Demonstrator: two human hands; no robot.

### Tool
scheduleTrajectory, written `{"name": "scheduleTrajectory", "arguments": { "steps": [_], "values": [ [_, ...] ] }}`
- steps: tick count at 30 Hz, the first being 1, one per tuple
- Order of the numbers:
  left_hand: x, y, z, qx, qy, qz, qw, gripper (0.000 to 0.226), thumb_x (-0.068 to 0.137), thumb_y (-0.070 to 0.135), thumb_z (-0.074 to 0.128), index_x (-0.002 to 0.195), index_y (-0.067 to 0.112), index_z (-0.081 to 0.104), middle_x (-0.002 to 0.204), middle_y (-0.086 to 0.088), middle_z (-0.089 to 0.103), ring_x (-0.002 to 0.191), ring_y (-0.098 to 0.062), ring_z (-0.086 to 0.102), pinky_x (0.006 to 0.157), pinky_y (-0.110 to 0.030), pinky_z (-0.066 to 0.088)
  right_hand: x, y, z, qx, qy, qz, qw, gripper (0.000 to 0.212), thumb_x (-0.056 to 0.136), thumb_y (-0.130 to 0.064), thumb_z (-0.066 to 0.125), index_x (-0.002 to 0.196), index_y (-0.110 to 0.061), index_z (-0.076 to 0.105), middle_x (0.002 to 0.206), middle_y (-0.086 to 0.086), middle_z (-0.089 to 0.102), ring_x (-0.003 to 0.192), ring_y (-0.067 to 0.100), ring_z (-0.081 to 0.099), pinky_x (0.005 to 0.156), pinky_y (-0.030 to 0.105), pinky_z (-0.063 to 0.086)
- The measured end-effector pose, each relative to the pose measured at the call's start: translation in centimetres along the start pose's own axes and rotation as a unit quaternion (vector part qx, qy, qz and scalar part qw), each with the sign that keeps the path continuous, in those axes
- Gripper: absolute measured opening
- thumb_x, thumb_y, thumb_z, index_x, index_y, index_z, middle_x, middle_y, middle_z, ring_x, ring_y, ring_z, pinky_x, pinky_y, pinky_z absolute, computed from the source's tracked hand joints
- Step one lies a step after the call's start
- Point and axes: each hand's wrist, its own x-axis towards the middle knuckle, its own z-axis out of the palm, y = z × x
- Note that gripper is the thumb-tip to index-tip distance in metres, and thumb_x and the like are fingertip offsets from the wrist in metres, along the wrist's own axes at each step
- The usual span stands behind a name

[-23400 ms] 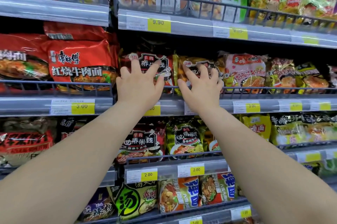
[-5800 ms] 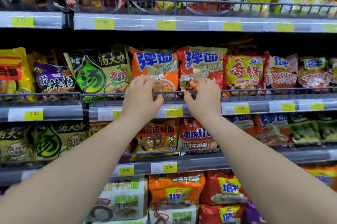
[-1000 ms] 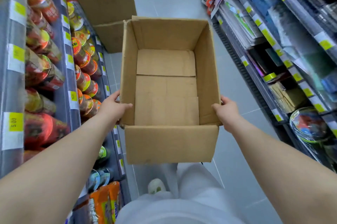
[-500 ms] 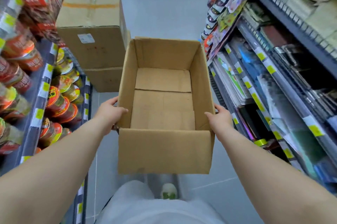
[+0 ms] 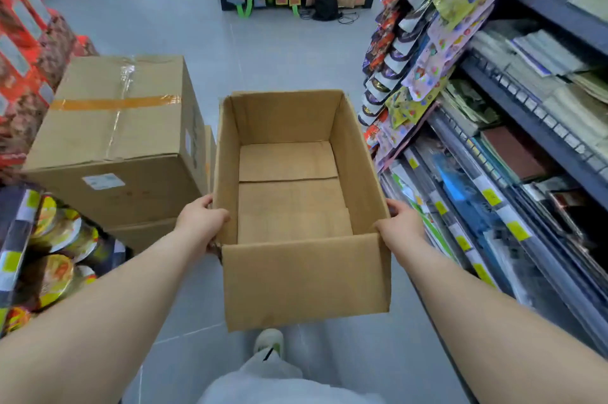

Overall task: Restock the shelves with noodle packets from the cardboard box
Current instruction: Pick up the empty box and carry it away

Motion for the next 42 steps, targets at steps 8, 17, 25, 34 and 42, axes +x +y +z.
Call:
{"name": "scheduleTrajectory", "arguments": {
  "steps": [8,17,25,34,42],
  "values": [
    [10.9,11.6,4.0,0.015,0.013,0.005,1.0,0.048,0.089,0.011,0.057,0.135,0.025,0.05,0.101,-0.003,0.064,0.077,-0.022,0.062,0.047,-0.028,0.048,14.8,-9.5,1.1,-0.007,0.004,0.017,1.0,0.049,0.078,-0.003,0.054,0.121,-0.026,0.059,0.088,-0.002,0.064,0.078,0.025,0.063,0.067,0.033,0.053],
    [23.1,23.3,10.7,-0.04,0.074,-0.05,0.995,0.039,0.094,0.009,0.05,0.131,0.022,0.051,0.082,-0.002,0.056,0.071,-0.022,0.057,0.052,-0.034,0.049,35.8,-21.2,3.2,-0.074,-0.053,-0.029,0.995,0.045,0.08,-0.01,0.056,0.122,-0.028,0.06,0.111,0.002,0.065,0.091,0.027,0.062,0.082,0.04,0.054],
    [32.4,30.6,11.3,-0.099,0.125,-0.098,0.982,0.036,0.093,0.013,0.052,0.128,0.022,0.054,0.093,-0.004,0.063,0.077,-0.024,0.062,0.051,-0.032,0.051,48.0,-32.6,7.7,-0.056,-0.13,-0.064,0.988,0.041,0.084,-0.005,0.049,0.116,-0.026,0.062,0.101,-0.001,0.067,0.081,0.021,0.06,0.063,0.025,0.043],
    [49.3,37.9,6.2,-0.116,0.144,-0.135,0.973,0.04,0.088,0.013,0.053,0.125,0.026,0.055,0.101,-0.006,0.064,0.09,-0.032,0.062,0.062,-0.04,0.055,59.0,-46.2,19.0,-0.067,-0.169,-0.094,0.979,0.041,0.08,0.002,0.048,0.106,-0.025,0.065,0.077,-0.011,0.061,0.082,0.022,0.063,0.073,0.031,0.051],
    [58.5,43.8,0.4,-0.138,0.174,-0.172,0.96,0.03,0.083,0.012,0.053,0.111,0.023,0.056,0.101,-0.013,0.064,0.09,-0.037,0.063,0.063,-0.059,0.055,65.3,-58.9,28.1,-0.101,-0.213,-0.113,0.965,0.038,0.082,0.001,0.048,0.101,-0.028,0.064,0.078,-0.013,0.06,0.078,0.019,0.061,0.07,0.028,0.048]
  ]
}}
